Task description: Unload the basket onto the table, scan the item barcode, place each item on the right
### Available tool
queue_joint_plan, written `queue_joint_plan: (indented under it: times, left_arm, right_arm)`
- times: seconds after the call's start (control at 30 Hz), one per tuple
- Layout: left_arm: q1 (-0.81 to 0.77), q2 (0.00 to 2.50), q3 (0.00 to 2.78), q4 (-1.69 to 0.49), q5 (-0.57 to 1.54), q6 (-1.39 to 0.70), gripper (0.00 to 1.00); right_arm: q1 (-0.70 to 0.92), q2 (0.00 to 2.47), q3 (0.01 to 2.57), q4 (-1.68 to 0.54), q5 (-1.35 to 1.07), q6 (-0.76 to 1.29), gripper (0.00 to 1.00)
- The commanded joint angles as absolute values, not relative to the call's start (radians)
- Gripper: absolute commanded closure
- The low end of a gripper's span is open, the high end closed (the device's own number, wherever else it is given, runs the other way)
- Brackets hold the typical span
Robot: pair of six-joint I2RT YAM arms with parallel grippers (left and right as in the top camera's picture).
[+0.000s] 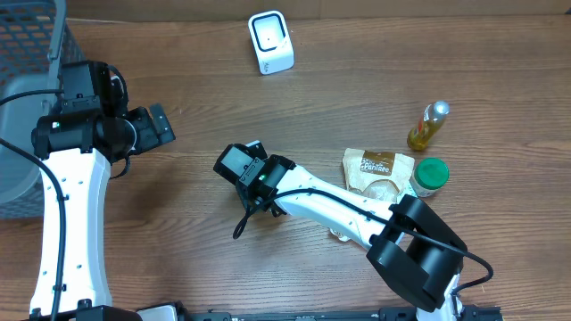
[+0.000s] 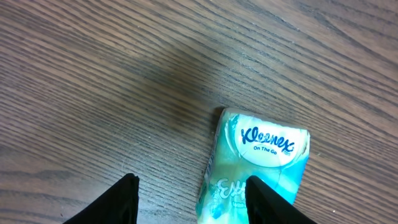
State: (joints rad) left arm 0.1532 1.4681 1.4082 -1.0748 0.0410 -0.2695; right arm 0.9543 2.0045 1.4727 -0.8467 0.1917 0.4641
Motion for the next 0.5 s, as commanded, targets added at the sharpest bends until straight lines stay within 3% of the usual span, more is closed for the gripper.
queue_joint_plan:
  times: [0.0,0.37,0.47]
  left_arm:
    - [0.157,1.46,1.422,-1.073,0.051,-0.276,0.0]
    - [0.157,1.46,1.422,-1.074,0.051,-0.276,0.0]
    - [0.157,1.46,1.422,-1.074,0.05,-0.276,0.0]
  right_arm:
    - [0.96,2.03,1.487,-0.843,0.221,0.495,0.48]
    - [0.96,2.093,1.471,-0.844,0.287,0.498,0.5]
    - [0.96,2.093,1.47,-0.844,0.287,0.498,0.57]
